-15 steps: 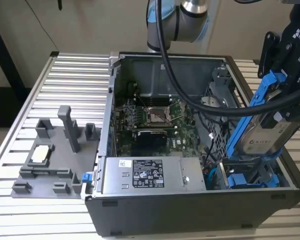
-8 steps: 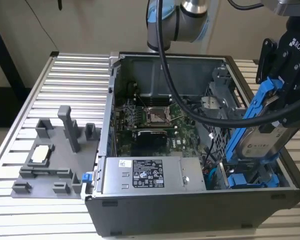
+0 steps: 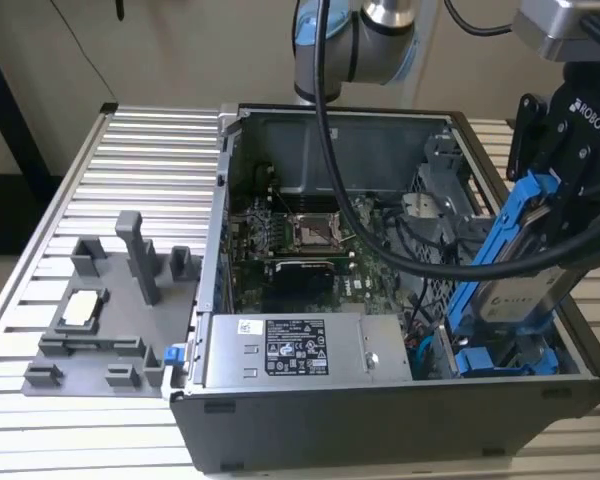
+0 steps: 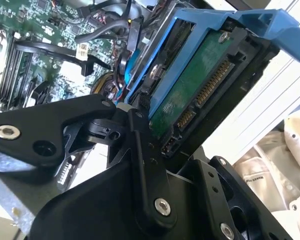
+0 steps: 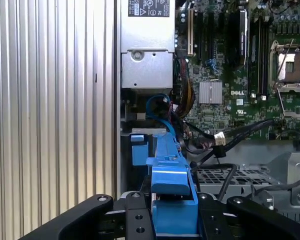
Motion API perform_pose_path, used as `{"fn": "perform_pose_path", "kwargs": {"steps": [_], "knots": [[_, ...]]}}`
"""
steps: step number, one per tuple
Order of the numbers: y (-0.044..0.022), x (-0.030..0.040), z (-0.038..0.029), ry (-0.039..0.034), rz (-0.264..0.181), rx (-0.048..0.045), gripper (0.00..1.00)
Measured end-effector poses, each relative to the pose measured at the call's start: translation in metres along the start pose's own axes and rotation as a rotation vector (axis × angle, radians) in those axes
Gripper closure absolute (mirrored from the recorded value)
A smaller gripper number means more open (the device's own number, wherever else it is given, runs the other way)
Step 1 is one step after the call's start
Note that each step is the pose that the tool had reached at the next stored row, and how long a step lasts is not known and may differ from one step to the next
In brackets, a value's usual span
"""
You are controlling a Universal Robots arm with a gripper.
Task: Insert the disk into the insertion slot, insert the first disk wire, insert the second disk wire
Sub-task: 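Insert the disk into the insertion slot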
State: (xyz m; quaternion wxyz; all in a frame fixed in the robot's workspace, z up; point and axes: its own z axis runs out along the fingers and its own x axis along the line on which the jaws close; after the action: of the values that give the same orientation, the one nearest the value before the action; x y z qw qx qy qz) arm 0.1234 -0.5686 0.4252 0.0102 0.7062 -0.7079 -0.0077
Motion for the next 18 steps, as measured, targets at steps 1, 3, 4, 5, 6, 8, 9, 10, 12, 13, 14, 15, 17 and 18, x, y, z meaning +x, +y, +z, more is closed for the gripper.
{"fn": "perform_pose_path", "kwargs": {"steps": [1, 3, 4, 5, 6, 8, 9, 10, 12, 13, 14, 15, 17, 18], "knots": [[-0.0001, 0.0, 0.0011, 0.0001, -0.001, 0.0005, 0.67], [-0.0005, 0.0001, 0.0033, 0.0001, -0.002, 0.0016, 0.67], [-0.0008, 0.0002, 0.0044, 0.0001, -0.003, 0.002, 0.67], [-0.0011, 0.0003, 0.0054, 0.0001, -0.003, 0.0023, 0.67], [-0.0013, 0.0005, 0.0064, 0.0002, -0.003, 0.0025, 0.67], [-0.002, 0.0009, 0.0086, 0.0001, -0.004, 0.0028, 0.67], [-0.0024, 0.0011, 0.0097, 0.0002, -0.004, 0.0028, 0.67], [-0.0027, 0.0014, 0.0111, 0.0001, -0.004, 0.0029, 0.67], [-0.0035, 0.0018, 0.0137, 0.0002, -0.005, 0.0029, 0.67], [-0.0038, 0.0019, 0.0149, 0.0001, -0.005, 0.0029, 0.67], [-0.0042, 0.002, 0.0161, 0.0002, -0.005, 0.0029, 0.67], [-0.0045, 0.0021, 0.0177, 0.0003, -0.005, 0.003, 0.67], [-0.0049, 0.0021, 0.0214, -0.0004, -0.005, 0.003, 0.67], [-0.005, 0.0021, 0.0232, -0.0009, -0.005, 0.003, 0.67]]}}
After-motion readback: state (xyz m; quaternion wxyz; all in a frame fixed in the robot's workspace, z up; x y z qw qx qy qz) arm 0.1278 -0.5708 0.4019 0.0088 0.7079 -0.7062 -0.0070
